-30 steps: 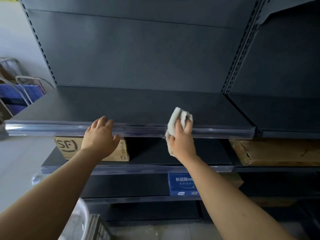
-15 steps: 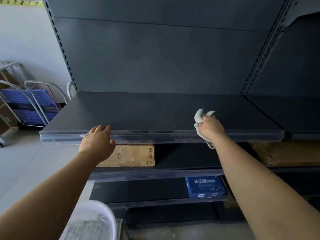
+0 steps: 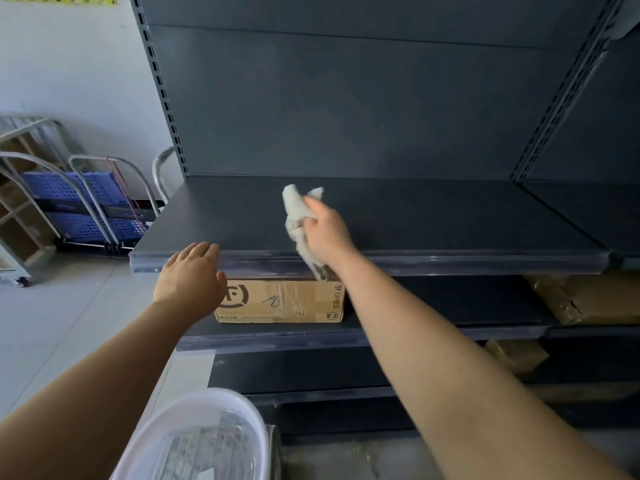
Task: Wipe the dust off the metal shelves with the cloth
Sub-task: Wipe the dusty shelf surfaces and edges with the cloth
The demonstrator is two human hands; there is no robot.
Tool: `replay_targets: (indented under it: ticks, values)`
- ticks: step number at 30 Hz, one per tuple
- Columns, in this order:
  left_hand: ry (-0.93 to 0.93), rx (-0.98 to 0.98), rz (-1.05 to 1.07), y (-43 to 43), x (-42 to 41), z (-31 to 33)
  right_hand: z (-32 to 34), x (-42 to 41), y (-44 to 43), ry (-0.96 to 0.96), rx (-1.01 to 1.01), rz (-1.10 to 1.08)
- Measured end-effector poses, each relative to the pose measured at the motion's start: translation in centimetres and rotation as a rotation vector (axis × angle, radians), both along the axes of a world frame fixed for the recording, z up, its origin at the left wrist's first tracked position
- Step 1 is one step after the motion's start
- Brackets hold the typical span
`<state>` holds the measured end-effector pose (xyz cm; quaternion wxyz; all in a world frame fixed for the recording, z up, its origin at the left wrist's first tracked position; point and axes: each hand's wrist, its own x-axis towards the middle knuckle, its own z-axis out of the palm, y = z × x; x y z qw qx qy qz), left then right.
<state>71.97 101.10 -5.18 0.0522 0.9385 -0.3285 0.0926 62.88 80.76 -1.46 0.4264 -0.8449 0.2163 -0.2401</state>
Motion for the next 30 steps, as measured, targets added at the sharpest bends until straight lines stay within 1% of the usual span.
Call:
replay_targets:
  ticks: [1, 2, 3, 4, 5, 6, 7, 8, 10, 15, 18, 21, 25, 30]
  values:
    - [0.000, 0.004, 0.005, 0.3, 0.3, 0.1, 0.3, -1.0, -1.4, -0.033, -0.094, -0.082]
    - [0.005, 0.004, 0.010, 0.4, 0.4, 0.1, 0.6, -2.3, -3.3, -0.010, -0.246, -0.158]
    - [0.014, -0.003, 0.016, 0.5, 0.4, 0.1, 0.6, -3.5, -5.4, 0.090, -0.420, -0.215]
    - [0.026, -0.014, 0.021, 0.5, 0.4, 0.0, 0.5, -4.7, -7.3, 0.231, -0.542, -0.263]
    - [0.039, -0.028, 0.023, 0.5, 0.3, -0.1, -0.1, -5.8, -8.7, 0.379, -0.574, -0.301]
    - [0.051, -0.041, 0.024, 0.5, 0.2, -0.2, -0.9, -6.5, -9.3, 0.493, -0.549, -0.325]
    - [0.057, -0.047, 0.023, 0.5, 0.2, -0.3, -2.0, -6.7, -9.2, 0.557, -0.506, -0.354]
    - [0.059, -0.049, 0.020, 0.6, 0.2, -0.4, -2.9, -6.5, -8.6, 0.566, -0.475, -0.398]
    - [0.055, -0.053, 0.017, 0.8, 0.4, -0.6, -3.8, -5.0, -7.3, 0.544, -0.476, -0.454]
    - [-0.015, -0.059, 0.021, 1.6, 1.2, -0.6, -4.0, -2.6, -6.4, 0.510, -0.525, -0.428]
    - [-0.019, -0.072, 0.095, 2.7, 1.7, -0.6, -4.6, -3.0, -6.0, 0.487, -0.555, -0.468]
    - [-0.017, -0.057, 0.150, 4.0, 2.6, -0.6, -4.2, -2.8, -5.3, 0.510, -0.542, -0.521]
    - [-0.030, -0.044, 0.100, 5.4, 4.5, 0.0, -3.8, -1.2, -3.1, 0.558, -0.534, -0.435]
    - [-0.019, -0.064, 0.049, 8.3, 7.0, 0.2, -3.5, 3.1, 3.0, 0.522, -0.547, -0.284]
